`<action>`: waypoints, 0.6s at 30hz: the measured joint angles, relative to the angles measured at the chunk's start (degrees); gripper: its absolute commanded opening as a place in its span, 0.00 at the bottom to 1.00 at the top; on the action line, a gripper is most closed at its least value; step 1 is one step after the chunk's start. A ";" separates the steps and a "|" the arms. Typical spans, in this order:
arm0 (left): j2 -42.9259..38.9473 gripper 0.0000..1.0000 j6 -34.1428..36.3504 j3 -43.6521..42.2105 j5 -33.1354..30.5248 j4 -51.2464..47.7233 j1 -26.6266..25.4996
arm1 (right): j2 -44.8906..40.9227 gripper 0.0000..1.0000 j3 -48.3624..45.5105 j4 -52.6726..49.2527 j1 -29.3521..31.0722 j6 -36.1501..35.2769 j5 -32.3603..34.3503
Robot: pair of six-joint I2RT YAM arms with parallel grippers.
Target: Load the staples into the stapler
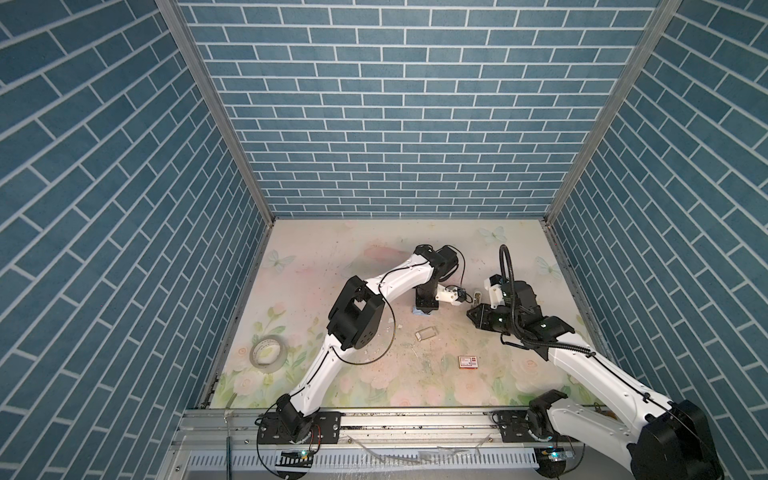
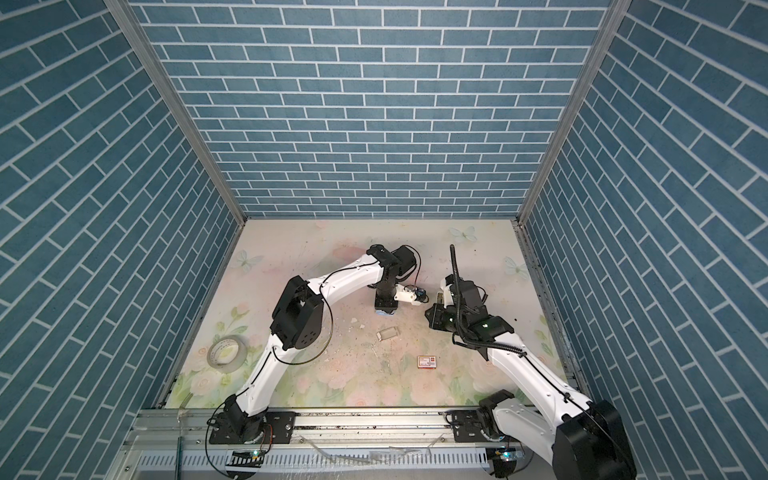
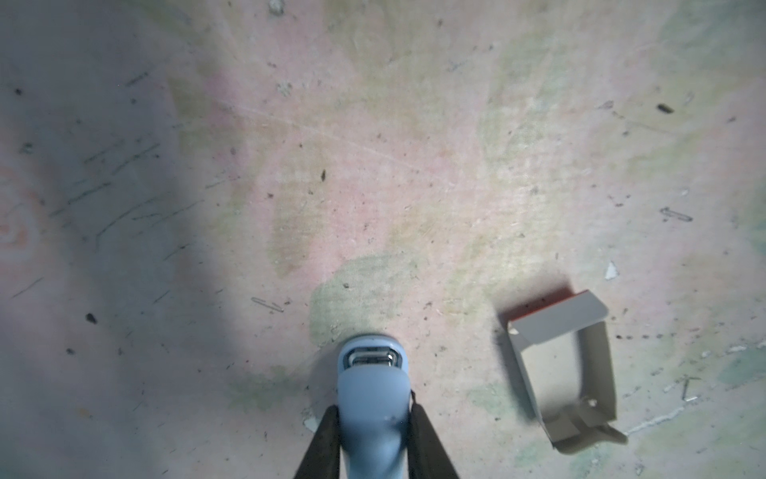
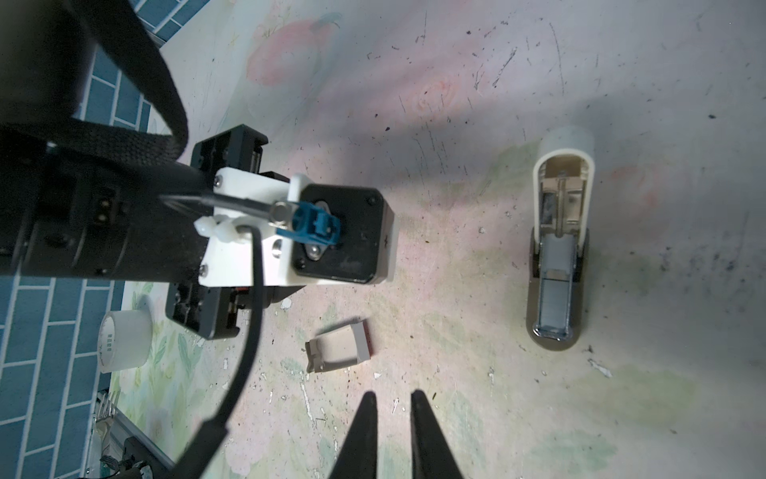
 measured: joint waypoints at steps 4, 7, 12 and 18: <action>0.35 0.00 -0.39 0.00 -0.02 0.00 -0.02 | -0.57 0.17 0.00 -0.04 -0.02 0.00 0.31; 0.57 0.00 -0.61 0.22 -0.13 -0.13 -0.04 | -0.85 0.17 0.00 -0.24 -0.02 0.00 0.37; 0.37 0.00 -0.90 0.26 -0.31 -0.13 -0.13 | -1.77 0.17 0.00 -1.01 -0.02 0.00 0.81; -0.57 0.00 -1.62 0.02 -0.37 0.02 -0.15 | -3.08 0.17 0.00 -2.14 -0.02 0.00 1.86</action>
